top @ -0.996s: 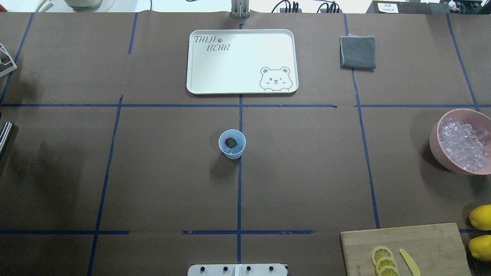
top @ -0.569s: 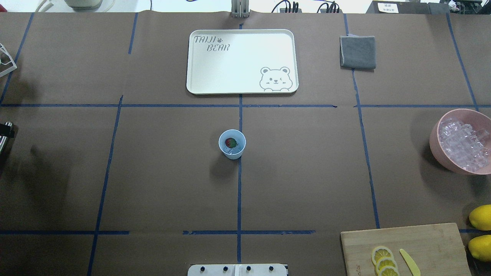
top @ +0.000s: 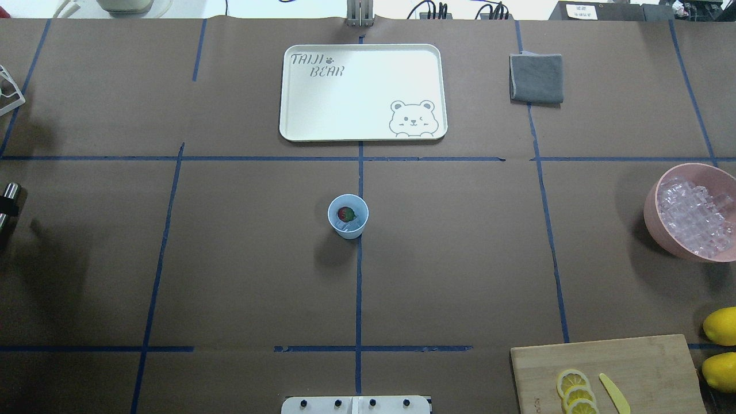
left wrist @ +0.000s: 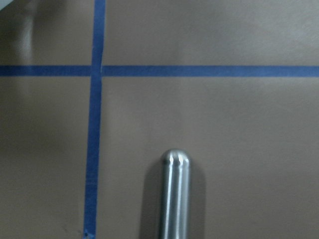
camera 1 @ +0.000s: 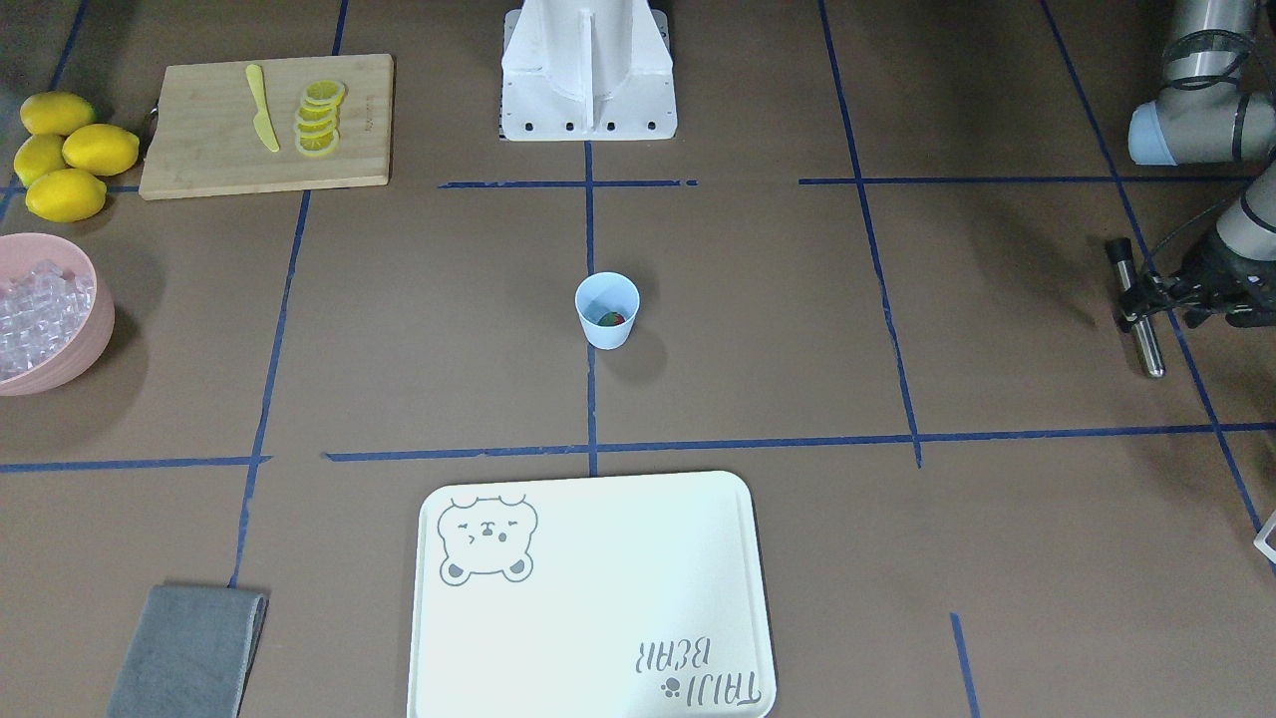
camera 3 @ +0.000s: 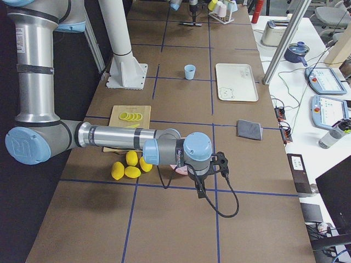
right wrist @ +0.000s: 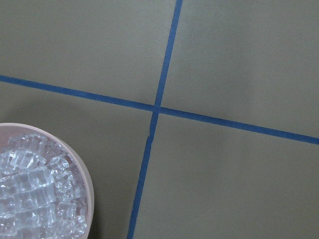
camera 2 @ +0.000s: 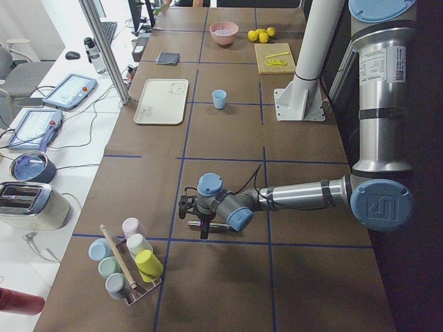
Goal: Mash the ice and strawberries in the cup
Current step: 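Grasp the metal pestle rod upright with the left gripper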
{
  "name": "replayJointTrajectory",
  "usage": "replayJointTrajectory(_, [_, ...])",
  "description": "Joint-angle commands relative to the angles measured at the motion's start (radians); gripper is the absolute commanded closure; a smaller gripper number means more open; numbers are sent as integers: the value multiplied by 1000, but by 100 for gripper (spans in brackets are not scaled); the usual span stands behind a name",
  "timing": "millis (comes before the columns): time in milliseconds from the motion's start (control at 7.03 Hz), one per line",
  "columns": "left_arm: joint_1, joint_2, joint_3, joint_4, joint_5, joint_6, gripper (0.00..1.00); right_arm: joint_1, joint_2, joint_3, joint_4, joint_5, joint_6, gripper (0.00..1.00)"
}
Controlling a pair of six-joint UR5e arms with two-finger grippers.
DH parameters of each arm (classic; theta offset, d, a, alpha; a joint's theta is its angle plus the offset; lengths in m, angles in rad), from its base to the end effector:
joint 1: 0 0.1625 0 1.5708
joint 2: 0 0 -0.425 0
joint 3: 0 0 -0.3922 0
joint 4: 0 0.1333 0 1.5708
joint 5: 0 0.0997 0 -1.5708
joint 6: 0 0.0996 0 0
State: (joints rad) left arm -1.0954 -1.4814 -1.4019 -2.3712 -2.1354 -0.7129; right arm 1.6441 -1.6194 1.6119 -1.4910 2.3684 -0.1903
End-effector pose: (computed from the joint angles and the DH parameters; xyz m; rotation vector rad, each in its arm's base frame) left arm 0.1440 -0.4546 0.7066 0.1288 0.7509 -0.0729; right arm 0.0967 -0.4702 0.6521 0.1727 -0.7820 -0.1395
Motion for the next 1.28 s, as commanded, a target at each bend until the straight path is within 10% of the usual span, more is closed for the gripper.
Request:
replayJointTrajectory(0, [2, -10, 3, 0, 0, 1, 0, -1, 1, 0, 0, 0, 0, 0])
replayJointTrajectory(1138, [29, -30, 37, -3, -1, 6, 1, 0, 9, 5, 0, 0, 2, 0])
